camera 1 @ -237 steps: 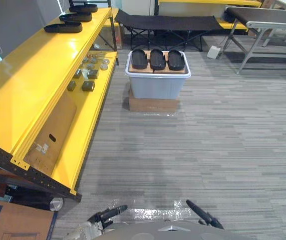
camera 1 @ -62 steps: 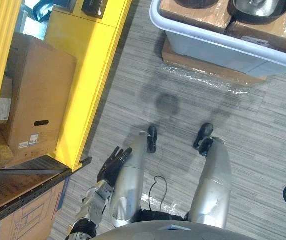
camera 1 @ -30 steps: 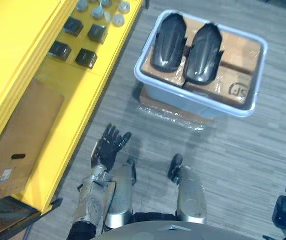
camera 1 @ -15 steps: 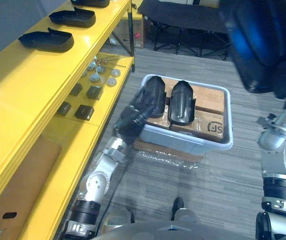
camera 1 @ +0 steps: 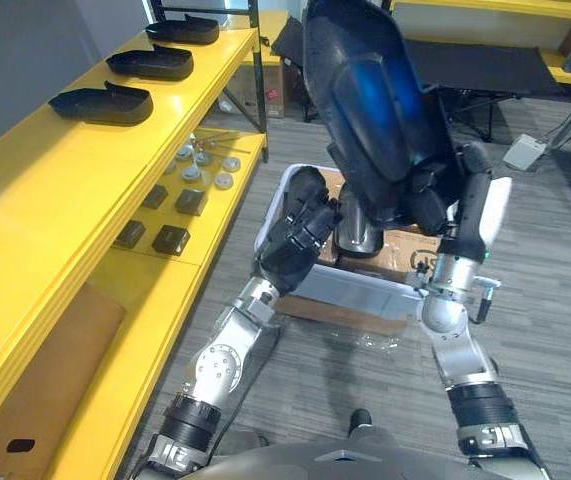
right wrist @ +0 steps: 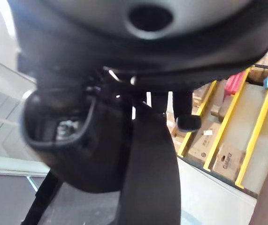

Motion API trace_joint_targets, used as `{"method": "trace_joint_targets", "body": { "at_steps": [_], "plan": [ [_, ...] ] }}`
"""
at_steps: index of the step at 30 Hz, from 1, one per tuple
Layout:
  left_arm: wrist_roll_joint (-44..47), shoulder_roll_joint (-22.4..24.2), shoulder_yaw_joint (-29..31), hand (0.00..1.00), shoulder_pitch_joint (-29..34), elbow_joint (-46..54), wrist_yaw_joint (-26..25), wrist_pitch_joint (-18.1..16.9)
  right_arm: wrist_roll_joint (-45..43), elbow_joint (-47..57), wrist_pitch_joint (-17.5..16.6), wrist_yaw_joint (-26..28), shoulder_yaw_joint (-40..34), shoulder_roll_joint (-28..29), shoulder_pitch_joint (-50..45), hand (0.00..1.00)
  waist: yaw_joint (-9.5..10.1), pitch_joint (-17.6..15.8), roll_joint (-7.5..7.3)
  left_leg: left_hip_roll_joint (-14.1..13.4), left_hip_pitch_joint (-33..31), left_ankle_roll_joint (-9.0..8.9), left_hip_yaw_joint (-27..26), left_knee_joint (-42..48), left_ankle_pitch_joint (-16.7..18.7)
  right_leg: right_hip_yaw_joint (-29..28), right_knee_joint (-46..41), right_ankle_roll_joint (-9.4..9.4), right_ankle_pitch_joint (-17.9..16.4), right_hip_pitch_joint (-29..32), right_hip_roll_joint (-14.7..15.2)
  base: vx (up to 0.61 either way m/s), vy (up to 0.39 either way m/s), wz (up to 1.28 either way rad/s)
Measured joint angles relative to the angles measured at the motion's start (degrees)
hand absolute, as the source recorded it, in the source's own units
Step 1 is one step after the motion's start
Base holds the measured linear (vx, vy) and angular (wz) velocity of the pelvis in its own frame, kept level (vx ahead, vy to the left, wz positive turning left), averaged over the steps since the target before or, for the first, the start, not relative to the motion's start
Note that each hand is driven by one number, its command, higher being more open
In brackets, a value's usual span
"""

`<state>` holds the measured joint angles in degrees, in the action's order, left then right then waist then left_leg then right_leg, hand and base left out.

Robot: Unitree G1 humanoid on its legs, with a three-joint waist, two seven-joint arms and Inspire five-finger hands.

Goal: Walk over and take three plastic housings, then place them on the shelf

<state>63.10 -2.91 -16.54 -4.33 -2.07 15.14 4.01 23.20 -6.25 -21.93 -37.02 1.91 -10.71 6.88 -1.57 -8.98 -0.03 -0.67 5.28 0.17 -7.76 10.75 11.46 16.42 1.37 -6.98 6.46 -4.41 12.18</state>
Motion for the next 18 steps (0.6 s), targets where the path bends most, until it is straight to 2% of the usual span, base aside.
{"method": "trace_joint_targets", "body": {
  "at_steps": [8,13,18],
  "plan": [
    [-0.8,1.7,-2.5,1.0,-5.5,0.0,-4.2,-5.1,-4.6,-0.8,-0.1,0.5,5.0,4.6,-4.6,0.0,-0.12,1.0,-0.14,0.1,-0.3,-0.02,0.1,-0.1,-0.5,-0.4,1.0,0.26,0.5,-0.1,-0.1,-0.02,-0.009,0.0],
    [-3.6,1.7,-3.3,1.0,-5.7,-0.4,-5.2,-5.4,-6.9,-1.0,-0.1,1.3,6.8,4.7,-5.7,0.0,-0.11,1.9,-0.34,0.2,0.0,-0.42,0.2,-1.2,-1.5,-0.5,1.7,0.32,0.7,-0.2,-0.3,0.0,-0.006,0.01],
    [-12.0,1.3,-3.7,1.0,-6.0,-0.4,-5.2,-5.7,-9.1,-2.2,-0.1,1.3,7.9,4.7,-5.9,0.0,-0.1,2.0,-0.38,0.1,0.3,-0.53,0.4,-1.3,-1.7,-0.6,1.8,0.38,0.8,-0.6,-0.4,-0.02,-0.01,0.01]
  ]
}}
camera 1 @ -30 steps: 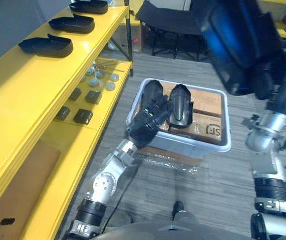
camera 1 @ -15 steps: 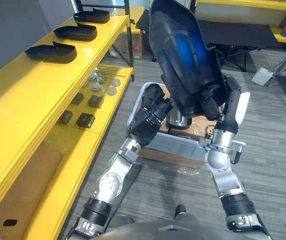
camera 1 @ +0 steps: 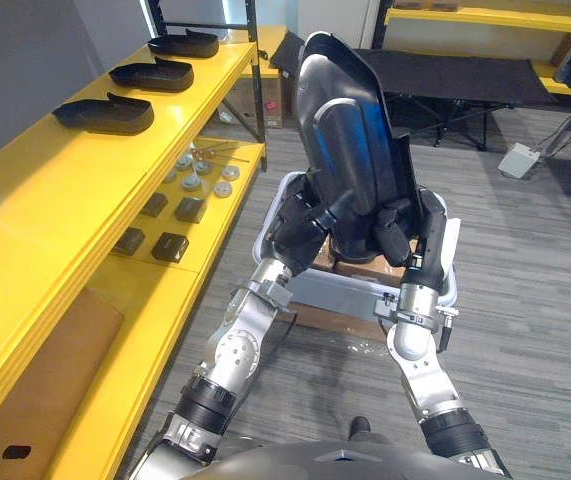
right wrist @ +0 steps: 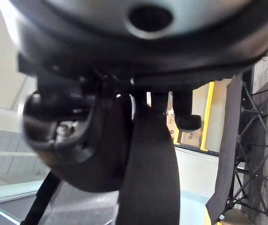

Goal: Walk over and take three plastic housings, then place them on the shelf

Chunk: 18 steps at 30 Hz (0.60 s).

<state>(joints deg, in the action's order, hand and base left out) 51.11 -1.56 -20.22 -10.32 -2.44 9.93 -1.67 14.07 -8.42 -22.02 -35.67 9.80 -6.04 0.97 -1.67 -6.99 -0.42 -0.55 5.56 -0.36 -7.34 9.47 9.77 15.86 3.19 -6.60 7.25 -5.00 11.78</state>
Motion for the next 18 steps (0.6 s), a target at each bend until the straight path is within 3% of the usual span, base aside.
{"method": "trace_joint_targets", "body": {
  "at_steps": [4,9,14,18],
  "plan": [
    [-10.9,-1.7,-1.3,1.0,-0.5,0.0,-0.9,0.0,-1.7,-0.7,0.0,-0.2,1.6,-0.1,-0.4,0.0,-0.02,0.6,-0.87,0.0,-0.1,0.12,0.3,-0.1,-0.1,0.0,0.2,0.12,0.1,-0.1,-0.1,-0.05,-0.017,0.01],
    [-18.3,-3.2,-2.3,1.0,-0.6,0.0,-2.7,1.1,-2.2,-0.8,-0.3,0.2,2.7,-0.3,-0.4,0.0,-0.04,1.5,-2.02,0.1,-0.1,0.32,0.4,-0.6,-0.2,0.0,1.2,0.28,0.7,-0.3,-0.2,-0.03,-0.01,0.0],
    [-20.0,-4.1,-3.7,1.0,-1.0,0.0,-5.2,3.1,-2.6,-0.8,-2.3,2.6,3.9,-0.8,-0.4,0.0,-0.01,1.6,-2.08,0.2,-0.2,0.37,0.6,-0.7,-0.4,0.1,1.2,0.26,0.8,-0.3,-0.1,0.0,0.0,0.0],
    [-14.6,-4.1,-3.8,1.0,-0.9,0.0,-6.5,3.4,-2.7,-0.8,-3.2,3.8,4.2,-1.0,-0.3,0.0,0.03,1.6,-2.08,0.3,-0.3,0.33,1.0,-0.8,-0.7,0.6,1.2,0.25,0.8,-0.3,0.0,-0.01,-0.008,0.04]
  ]
}}
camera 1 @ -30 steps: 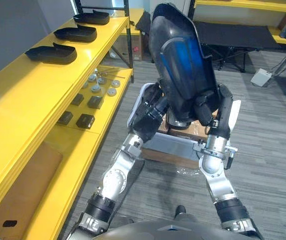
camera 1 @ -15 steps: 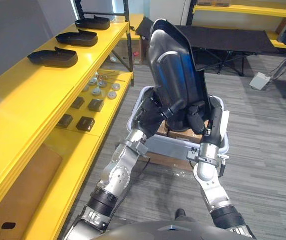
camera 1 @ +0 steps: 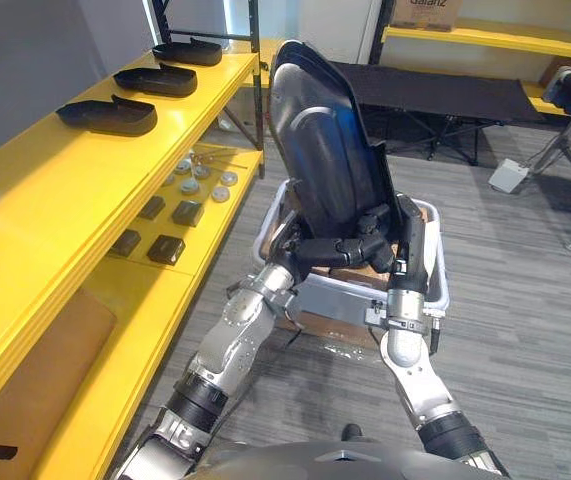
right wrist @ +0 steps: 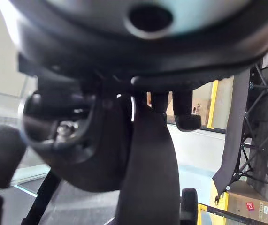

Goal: Walk over and take three plastic housings, then place them on the shelf

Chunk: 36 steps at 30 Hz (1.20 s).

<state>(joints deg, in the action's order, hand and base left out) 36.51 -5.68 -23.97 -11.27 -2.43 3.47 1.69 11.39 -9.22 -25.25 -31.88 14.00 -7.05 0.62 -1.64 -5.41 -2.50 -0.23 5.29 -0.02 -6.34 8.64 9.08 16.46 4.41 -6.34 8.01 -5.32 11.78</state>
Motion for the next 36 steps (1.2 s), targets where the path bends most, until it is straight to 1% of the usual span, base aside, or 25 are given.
{"method": "trace_joint_targets", "body": {
  "at_steps": [8,9,13,17,19,22,24,27,31,35,36],
  "plan": [
    [13.1,0.0,0.2,1.0,0.5,0.0,-0.7,0.0,-2.0,-0.4,-0.6,2.8,0.7,-0.1,0.0,0.0,-0.03,-0.1,-0.18,0.1,0.1,0.0,0.4,-1.1,-0.7,0.6,0.0,0.01,0.0,0.1,0.0,-0.02,-0.009,0.03],
    [13.9,0.0,0.2,0.0,0.5,-0.1,-0.8,0.0,-2.9,-0.9,-1.1,2.8,1.0,-0.3,0.0,0.0,-0.04,-0.1,-0.27,0.1,0.1,0.0,0.5,-1.3,-0.8,0.6,0.0,0.0,0.0,0.1,0.0,-0.03,-0.011,0.01],
    [17.5,0.0,0.3,0.0,0.5,-2.0,-0.9,0.0,-3.5,-1.5,-1.5,2.9,1.7,-0.6,-0.7,0.0,-0.03,-0.1,-0.89,0.1,0.2,-0.05,0.7,-2.0,-1.3,0.8,0.1,0.0,0.0,0.2,0.1,-0.02,-0.007,0.02],
    [17.3,0.0,0.7,0.0,0.6,-4.4,-1.8,0.8,-3.2,-2.2,-1.6,2.9,2.4,-1.4,-1.6,0.0,-0.04,0.0,-1.22,0.1,0.2,-0.06,0.7,-2.0,-1.3,0.9,0.1,-0.01,0.0,0.2,0.1,0.0,0.0,0.0],
    [16.7,0.0,0.8,0.0,0.8,-4.9,-2.2,1.2,-2.6,-2.6,-1.6,2.8,2.7,-2.1,-2.2,0.0,0.03,-0.2,-1.44,0.1,0.2,-0.06,0.9,-2.1,-1.4,1.1,0.1,-0.02,0.0,0.2,0.1,-0.01,-0.003,0.02],
    [13.5,0.4,1.9,0.0,0.8,-6.2,-4.0,1.2,-0.8,-2.6,-2.1,2.6,3.9,-2.3,-2.6,0.0,-0.3,0.0,-1.79,0.1,0.2,-0.17,1.1,-2.3,-1.6,1.3,0.1,-0.01,0.0,0.2,0.1,-0.02,-0.01,0.04],
    [11.4,0.3,2.3,0.0,0.8,-6.5,-4.6,1.1,-0.3,-2.6,-2.2,2.5,4.8,-2.5,-2.6,0.0,-0.04,-0.1,-2.04,0.2,0.2,-0.1,1.4,-2.8,-2.1,1.7,0.1,-0.01,0.0,0.2,0.1,-0.03,-0.01,0.09],
    [9.6,0.3,2.3,0.0,0.8,-6.5,-4.8,0.0,-0.5,-2.6,-2.2,2.2,5.1,-2.2,-2.7,0.0,0.28,-0.2,-2.53,0.2,0.1,-0.19,1.9,-2.9,-2.3,2.2,0.1,0.0,0.0,0.1,0.2,-0.03,-0.008,0.1],
    [9.6,0.3,1.7,0.0,0.9,-6.5,-5.3,-0.7,-0.5,-2.6,-2.2,1.7,5.3,-2.3,-2.7,0.0,0.52,-0.2,-2.63,0.3,0.1,-0.19,2.0,-2.9,-2.4,2.2,0.1,0.02,0.0,-0.1,0.2,-0.04,0.0,0.01],
    [9.4,0.3,1.2,0.0,2.0,-6.5,-5.9,-3.2,-0.4,-2.6,-2.2,1.5,5.9,-2.4,-2.7,0.0,0.26,-0.2,-2.64,0.2,0.1,-0.19,2.2,-2.9,-2.4,2.3,0.1,0.02,0.0,-0.1,0.2,0.0,0.0,0.0],
    [9.1,0.3,1.2,0.0,2.3,-6.5,-5.9,-3.7,-0.3,-2.6,-2.2,1.5,6.0,-2.4,-2.7,1.0,0.23,-0.2,-2.64,0.2,0.1,-0.19,2.2,-2.9,-2.4,2.3,0.1,0.02,0.0,-0.2,0.2,0.0,0.0,0.0]
  ]
}}
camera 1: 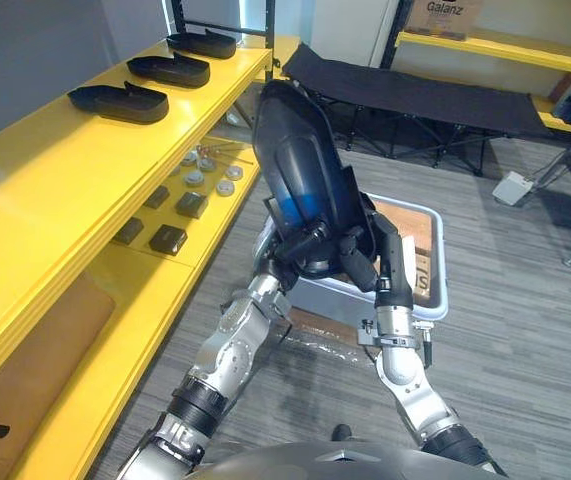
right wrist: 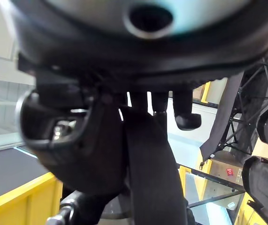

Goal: Walk over and take three plastic housings, then place them on the shelf

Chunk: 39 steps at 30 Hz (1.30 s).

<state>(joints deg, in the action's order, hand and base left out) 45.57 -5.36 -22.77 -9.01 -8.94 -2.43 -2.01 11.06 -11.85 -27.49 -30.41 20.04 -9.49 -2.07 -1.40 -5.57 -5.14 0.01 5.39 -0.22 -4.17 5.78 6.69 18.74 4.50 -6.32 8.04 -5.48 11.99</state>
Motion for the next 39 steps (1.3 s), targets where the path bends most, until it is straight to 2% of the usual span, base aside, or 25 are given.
{"method": "trace_joint_targets", "body": {
  "at_steps": [4,7,10,12,16,17,18,19,20,23,25,27,28,29,31,33,39],
  "plan": [
    [-4.2,0.1,0.1,0.0,0.6,0.1,-0.8,-3.3,0.0,0.0,0.0,-1.1,1.7,-0.1,0.0,1.0,0.1,0.0,-0.01,0.0,0.0,0.0,0.0,0.0,0.0,0.0,0.0,0.0,0.0,0.0,0.0,0.0,0.0,0.0],
    [-8.5,0.6,1.3,0.0,0.7,1.0,-3.5,-6.1,-0.2,0.1,-1.4,-1.0,4.1,-0.1,-0.2,1.0,-0.02,0.0,-0.01,0.0,0.0,0.0,0.0,0.0,0.0,0.0,0.0,0.01,0.0,0.0,-0.1,0.0,0.0,0.0],
    [-17.7,2.3,4.6,0.0,2.2,4.6,-9.4,-8.8,-0.3,1.5,-2.1,0.5,5.5,0.8,-0.8,1.0,-0.37,0.0,0.01,-0.1,0.1,-0.05,-0.1,0.0,0.0,0.0,0.0,0.15,-0.1,0.1,-0.2,0.0,0.0,0.0],
    [-29.5,4.3,7.0,0.0,4.3,7.8,-16.0,-12.3,-0.2,2.0,-2.2,2.3,5.8,1.5,-1.7,1.0,-0.2,0.0,0.05,-0.1,0.1,-0.13,-0.1,-0.1,0.1,0.0,0.0,0.29,-0.2,0.1,-0.2,0.0,0.0,0.0],
    [-43.6,5.1,13.2,0.0,5.1,13.0,-25.5,-15.5,-2.6,2.0,-2.0,3.7,3.6,1.5,-3.6,1.0,-0.12,-0.5,0.68,-0.2,0.2,-0.17,-0.3,-0.1,0.1,0.0,-0.7,0.72,-0.6,0.3,-0.2,0.0,0.0,0.0],
    [-47.0,5.1,15.8,0.0,5.3,15.1,-28.2,-16.5,-6.7,2.0,-2.0,6.5,1.6,1.5,-4.5,1.0,-0.13,-0.7,1.07,-0.2,0.2,-0.18,-0.4,-0.1,0.1,-0.1,-1.1,0.71,-0.8,0.4,-0.2,0.0,0.0,0.0],
    [-49.8,5.0,18.0,0.0,5.7,17.3,-30.0,-17.1,-13.0,2.0,-1.8,11.4,-1.3,1.6,-5.5,1.0,-0.14,-0.9,1.35,-0.2,0.3,-0.21,-0.5,-0.1,0.2,-0.1,-1.5,0.76,-1.0,0.5,-0.2,0.0,0.0,0.0],
    [-51.0,5.0,18.9,0.0,6.2,18.4,-30.3,-17.4,-16.0,2.0,-1.5,14.0,-2.8,1.7,-6.0,1.0,-0.11,-0.8,1.47,-0.3,0.3,-0.24,-0.6,-0.2,0.2,-0.2,-1.5,0.74,-1.0,0.5,-0.2,0.0,0.0,0.0],
    [-52.6,4.7,20.0,0.0,7.7,20.3,-30.4,-18.3,-21.7,2.1,-0.8,18.9,-5.8,1.7,-6.8,1.0,-0.12,-0.8,1.68,-0.3,0.5,-0.34,-0.8,-0.3,0.2,-0.3,-1.4,0.72,-1.1,0.5,-0.2,-0.01,0.006,-0.05],
    [-53.2,4.3,20.4,0.0,11.7,22.1,-28.2,-19.2,-31.0,3.5,1.1,27.9,-11.9,1.7,-8.5,1.0,-0.16,-0.8,2.22,-0.4,1.0,-0.85,-1.4,-1.2,0.6,-0.8,-1.4,0.62,-1.2,0.6,-0.3,-0.01,0.006,-0.12],
    [-52.8,4.4,20.3,0.0,14.9,22.1,-24.6,-19.2,-34.8,7.9,2.0,32.8,-15.3,1.8,-11.1,1.0,-0.29,-0.7,2.89,-0.6,1.0,-0.88,-2.4,-1.4,0.8,-1.9,-1.5,0.62,-1.2,1.4,-0.6,-0.01,0.007,-0.21],
    [-49.2,4.2,19.8,0.0,18.8,22.1,-18.0,-19.1,-36.3,12.9,2.7,36.5,-19.4,2.4,-14.7,1.0,-1.02,-0.8,3.41,-0.8,1.0,-0.84,-2.8,-1.9,0.8,-2.2,-1.4,0.6,-1.2,1.7,-0.8,0.02,0.004,-0.11],
    [-48.4,4.2,19.7,0.0,19.3,22.1,-17.1,-19.1,-36.3,13.3,2.8,36.8,-19.9,2.5,-15.1,1.0,-1.07,-0.8,3.44,-0.8,1.0,-0.83,-2.9,-1.9,0.8,-2.3,-1.4,0.6,-1.2,1.7,-0.8,0.02,0.004,-0.14],
    [-45.2,4.0,19.0,0.0,21.0,22.1,-14.1,-19.1,-36.2,13.9,3.4,37.4,-21.6,2.7,-16.1,1.0,-1.27,-0.8,3.48,-1.0,1.0,-0.68,-3.4,-1.9,0.7,-2.9,-1.4,0.6,-1.2,2.1,-1.0,0.02,0.003,-0.21],
    [-39.4,4.0,18.8,0.0,23.2,22.1,-9.3,-19.0,-36.1,13.9,6.4,38.0,-23.7,2.8,-17.2,1.0,-1.95,-0.8,3.48,-1.2,1.0,-0.83,-3.6,-1.9,0.8,-3.4,-1.4,0.6,-1.2,2.4,-1.2,0.02,0.001,-0.16],
    [-33.6,3.8,18.9,0.0,24.6,22.2,-4.6,-18.8,-36.0,13.5,10.7,38.4,-25.6,2.9,-20.0,1.0,-1.99,-0.9,3.79,-1.3,1.1,-0.89,-3.6,-1.9,0.8,-3.4,-1.4,0.63,-1.3,2.4,-1.4,0.0,0.0,0.0],
    [-29.6,3.8,22.6,0.0,27.7,25.9,-2.7,-18.8,-37.1,12.3,12.2,38.8,-23.3,4.2,-19.7,1.0,-1.2,-0.9,4.48,-1.3,0.9,-0.92,-2.2,-2.0,0.9,-1.9,-1.3,0.67,-1.4,1.8,-1.3,-0.02,-0.005,0.09]
  ]
}}
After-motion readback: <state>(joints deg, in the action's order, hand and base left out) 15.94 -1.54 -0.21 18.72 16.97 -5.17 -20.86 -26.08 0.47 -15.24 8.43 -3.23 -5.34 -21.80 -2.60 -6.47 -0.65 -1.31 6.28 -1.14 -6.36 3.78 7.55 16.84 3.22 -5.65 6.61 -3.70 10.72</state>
